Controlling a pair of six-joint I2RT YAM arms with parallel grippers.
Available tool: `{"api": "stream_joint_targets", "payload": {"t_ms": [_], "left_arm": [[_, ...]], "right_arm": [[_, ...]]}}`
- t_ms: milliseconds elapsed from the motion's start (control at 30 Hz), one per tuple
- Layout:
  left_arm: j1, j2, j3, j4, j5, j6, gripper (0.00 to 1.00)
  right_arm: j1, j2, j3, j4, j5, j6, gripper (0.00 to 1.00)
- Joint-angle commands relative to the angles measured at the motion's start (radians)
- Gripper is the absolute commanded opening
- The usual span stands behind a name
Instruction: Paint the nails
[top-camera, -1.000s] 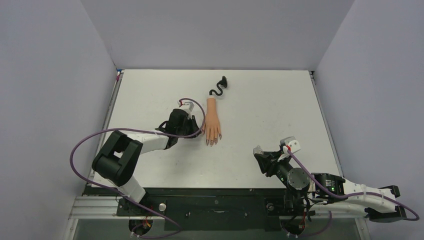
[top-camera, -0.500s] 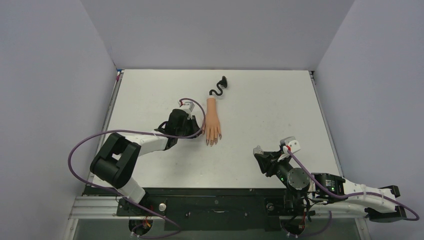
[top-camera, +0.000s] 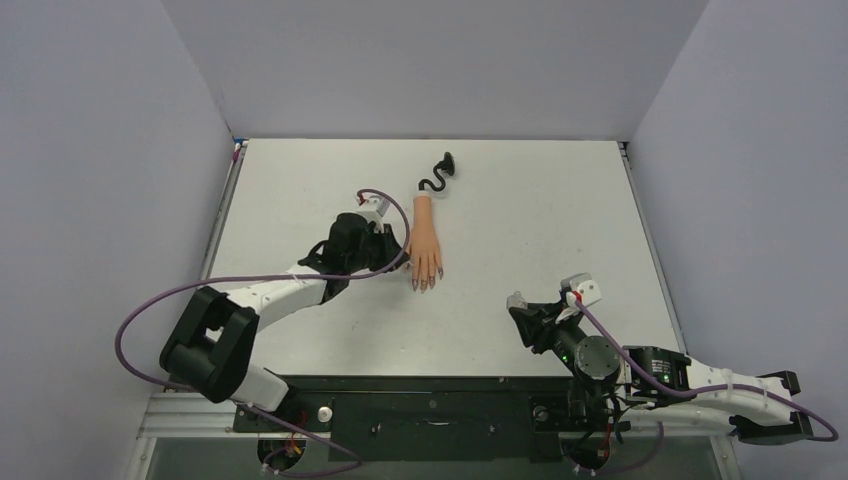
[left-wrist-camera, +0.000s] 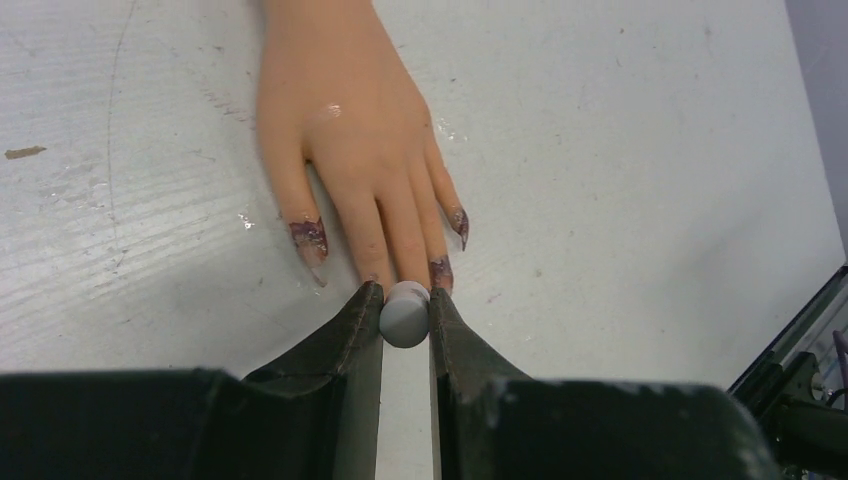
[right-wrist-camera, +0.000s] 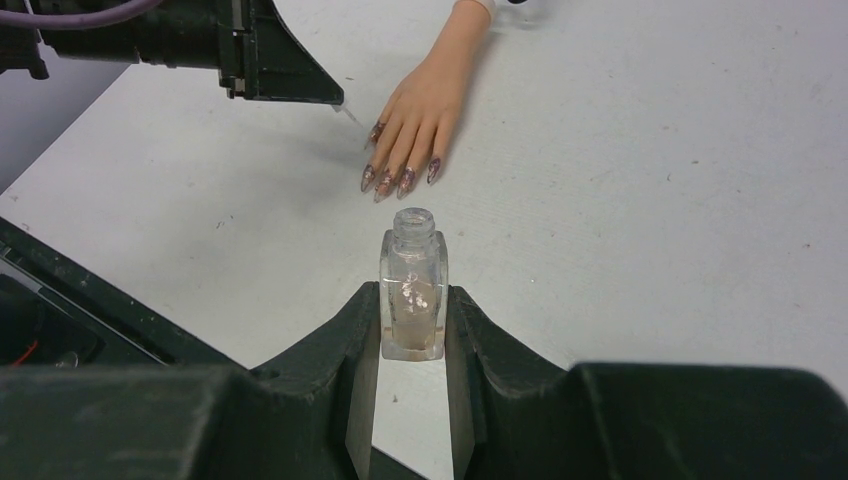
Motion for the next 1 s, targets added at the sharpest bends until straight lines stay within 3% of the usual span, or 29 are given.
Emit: {"api": "stream_joint_targets", "payload": {"t_ms": [0,633,967], "left_arm": [[-0.017,-0.100,0.062,-0.060,0.046,0.019,0.00],[-0.039,-0.428,0.282,-0.619,0.120,0.140,0.00],[-0.038,-0.534,0.506,-0.962,0.179,0.306,0.00]], "right_arm": [[0.012,0.024,0.030,0.012,0.024,-0.006,0.00],[0.010,0.250,0.097,0.230,-0.015,-0.184,0.00],[-0.056,0.384,0.140,0.412,-0.476,-0.384,0.00]]}}
